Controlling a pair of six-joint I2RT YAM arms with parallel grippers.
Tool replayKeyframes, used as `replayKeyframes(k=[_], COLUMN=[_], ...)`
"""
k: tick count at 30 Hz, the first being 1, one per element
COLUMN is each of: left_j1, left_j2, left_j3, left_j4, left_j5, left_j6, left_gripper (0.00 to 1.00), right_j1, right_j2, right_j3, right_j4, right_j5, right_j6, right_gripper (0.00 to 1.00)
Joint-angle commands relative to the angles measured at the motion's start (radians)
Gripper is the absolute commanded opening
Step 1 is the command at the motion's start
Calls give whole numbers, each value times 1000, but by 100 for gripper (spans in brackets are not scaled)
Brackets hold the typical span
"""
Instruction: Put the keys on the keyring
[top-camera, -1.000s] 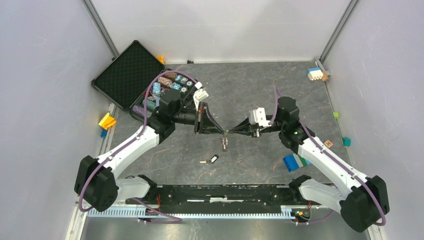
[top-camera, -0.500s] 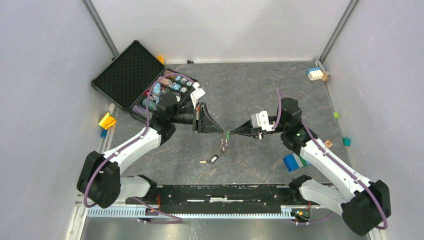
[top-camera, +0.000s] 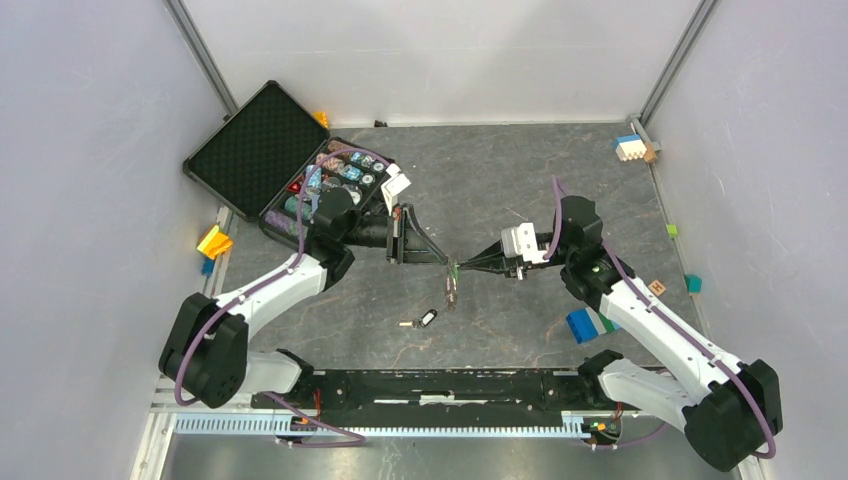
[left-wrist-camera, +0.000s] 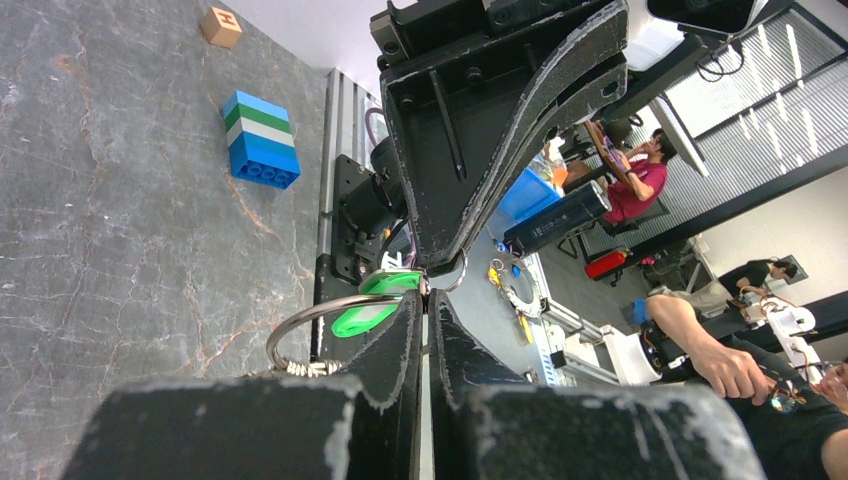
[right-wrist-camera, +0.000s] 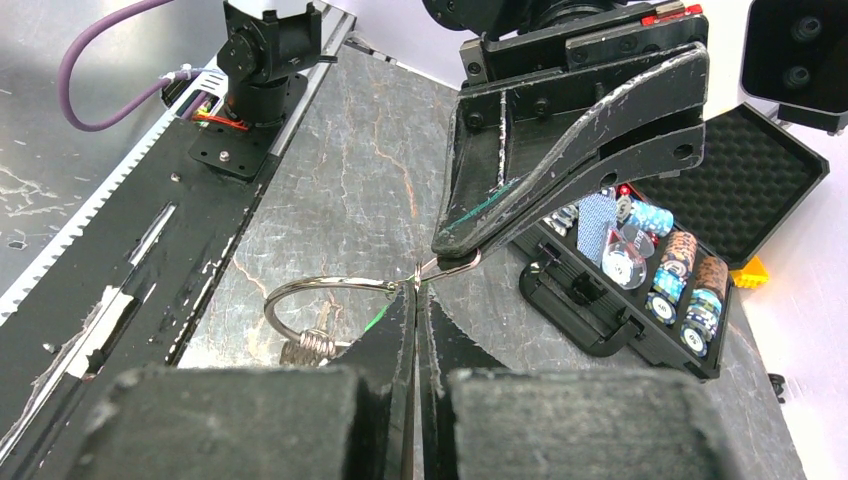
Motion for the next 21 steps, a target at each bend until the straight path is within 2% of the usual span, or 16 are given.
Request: replayKeyframes(k=[1,21], left_j1=[1,-2], left_j2=[-3,4], left_j3=[-3,-13], left_j4=[74,94], left_j5=[22,25], left_j6=[-47,-47], left_gripper=[2,2], right_j1=[10,10], right_j2=[-7,-8], right_j3=[14,9], right_j4=[30,66], right_j5=[11,52], right_j6=[7,51], right_gripper=[0,0])
